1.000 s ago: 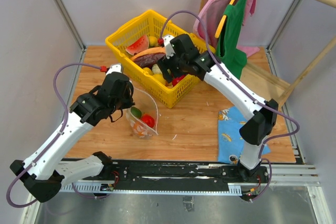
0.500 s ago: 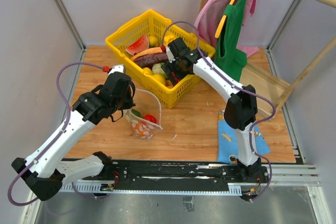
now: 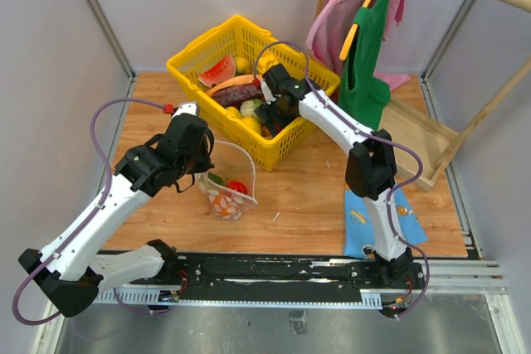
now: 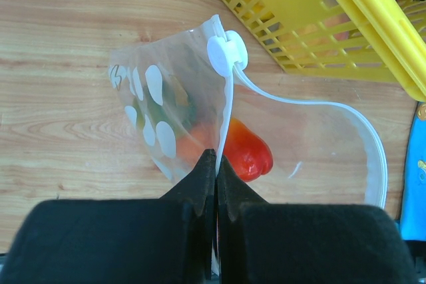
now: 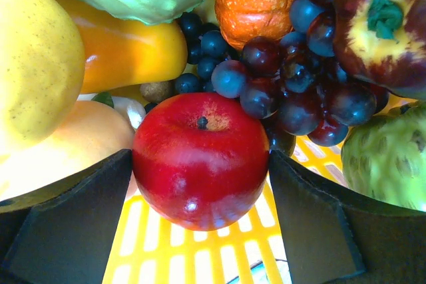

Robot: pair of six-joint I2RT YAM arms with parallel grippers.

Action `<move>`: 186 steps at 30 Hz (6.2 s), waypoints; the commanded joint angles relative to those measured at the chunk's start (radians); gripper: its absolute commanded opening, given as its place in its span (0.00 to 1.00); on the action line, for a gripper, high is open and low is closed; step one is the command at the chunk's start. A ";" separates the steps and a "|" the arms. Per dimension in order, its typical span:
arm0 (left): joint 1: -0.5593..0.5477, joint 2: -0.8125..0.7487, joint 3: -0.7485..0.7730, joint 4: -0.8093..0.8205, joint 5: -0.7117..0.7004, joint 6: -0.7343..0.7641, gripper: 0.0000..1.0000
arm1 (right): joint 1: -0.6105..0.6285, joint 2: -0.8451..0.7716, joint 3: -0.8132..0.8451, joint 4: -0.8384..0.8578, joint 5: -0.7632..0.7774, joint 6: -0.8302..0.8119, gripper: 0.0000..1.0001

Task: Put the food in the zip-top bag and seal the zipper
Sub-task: Pick up the fake fruit from the bin, then place the fake fruit in the zipper food storage bag, then pick up the fake fruit from the bin.

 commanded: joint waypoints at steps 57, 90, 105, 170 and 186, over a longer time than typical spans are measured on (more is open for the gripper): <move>0.003 0.000 -0.001 0.054 0.039 -0.031 0.00 | 0.142 -0.621 -0.349 0.564 -0.189 0.048 0.35; 0.025 -0.009 -0.018 0.076 0.073 -0.037 0.00 | 0.296 -0.737 -0.771 0.801 -0.679 0.184 0.38; 0.025 -0.026 -0.015 0.088 0.091 -0.013 0.00 | 0.298 -0.651 -0.788 0.817 -0.581 0.147 0.56; 0.025 -0.019 0.025 -0.025 0.030 0.009 0.00 | 0.087 -0.336 -0.173 0.207 0.298 -0.094 0.83; 0.025 -0.018 0.024 -0.020 0.037 0.015 0.00 | 0.006 -0.046 -0.054 0.184 0.551 -0.210 0.88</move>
